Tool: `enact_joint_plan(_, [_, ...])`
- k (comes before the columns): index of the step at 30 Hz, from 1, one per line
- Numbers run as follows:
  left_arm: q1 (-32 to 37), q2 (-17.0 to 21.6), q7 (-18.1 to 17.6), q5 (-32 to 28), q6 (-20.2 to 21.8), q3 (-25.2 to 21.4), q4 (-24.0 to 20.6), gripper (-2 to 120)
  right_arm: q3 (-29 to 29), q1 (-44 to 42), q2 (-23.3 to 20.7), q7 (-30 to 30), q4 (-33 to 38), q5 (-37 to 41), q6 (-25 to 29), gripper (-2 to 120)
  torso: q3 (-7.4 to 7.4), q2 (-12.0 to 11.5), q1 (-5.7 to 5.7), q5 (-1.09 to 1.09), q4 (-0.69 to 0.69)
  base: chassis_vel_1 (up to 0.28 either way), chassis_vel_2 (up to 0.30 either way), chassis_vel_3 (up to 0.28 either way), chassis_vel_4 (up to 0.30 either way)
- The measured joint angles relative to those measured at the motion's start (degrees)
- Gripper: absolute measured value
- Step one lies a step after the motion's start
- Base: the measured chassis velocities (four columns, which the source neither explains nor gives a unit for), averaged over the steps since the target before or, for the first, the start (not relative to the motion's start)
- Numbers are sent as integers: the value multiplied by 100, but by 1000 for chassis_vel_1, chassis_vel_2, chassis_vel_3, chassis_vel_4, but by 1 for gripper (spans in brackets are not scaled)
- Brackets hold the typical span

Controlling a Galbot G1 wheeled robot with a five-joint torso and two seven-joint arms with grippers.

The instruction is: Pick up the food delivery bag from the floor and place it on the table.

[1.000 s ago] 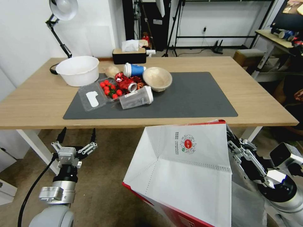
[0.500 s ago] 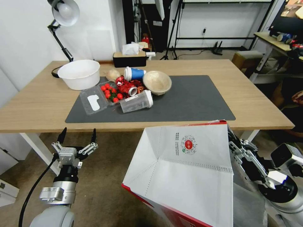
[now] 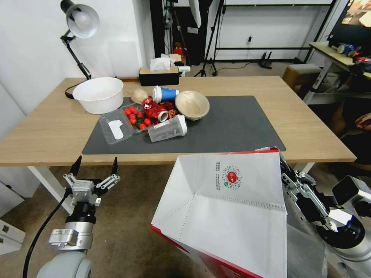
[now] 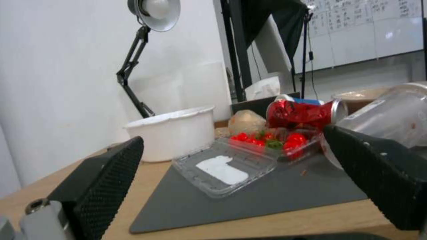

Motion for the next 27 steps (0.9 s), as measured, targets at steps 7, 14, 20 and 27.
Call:
enact_joint_plan(7, [-7,11,43,-47,-50,5,-39,100,7,-1,2,-13,-7,-1,10,0,64,107,45,0,0,0,0,0,0])
enact_joint_plan(14, [-6,19,-37,-6,-44,6,-58,100,19,-3,-4,-21,16,1,11,0,58,98,43,0,0,0,0,0,0])
enact_joint_plan(20, [0,17,-56,35,-33,7,-52,100,21,11,-23,-40,29,22,11,0,50,85,37,0,0,0,0,0,0])
enact_joint_plan(27, [27,-16,-65,78,-27,-3,-56,100,40,95,-86,12,80,187,10,0,41,68,30,0,1,0,0,0,0])
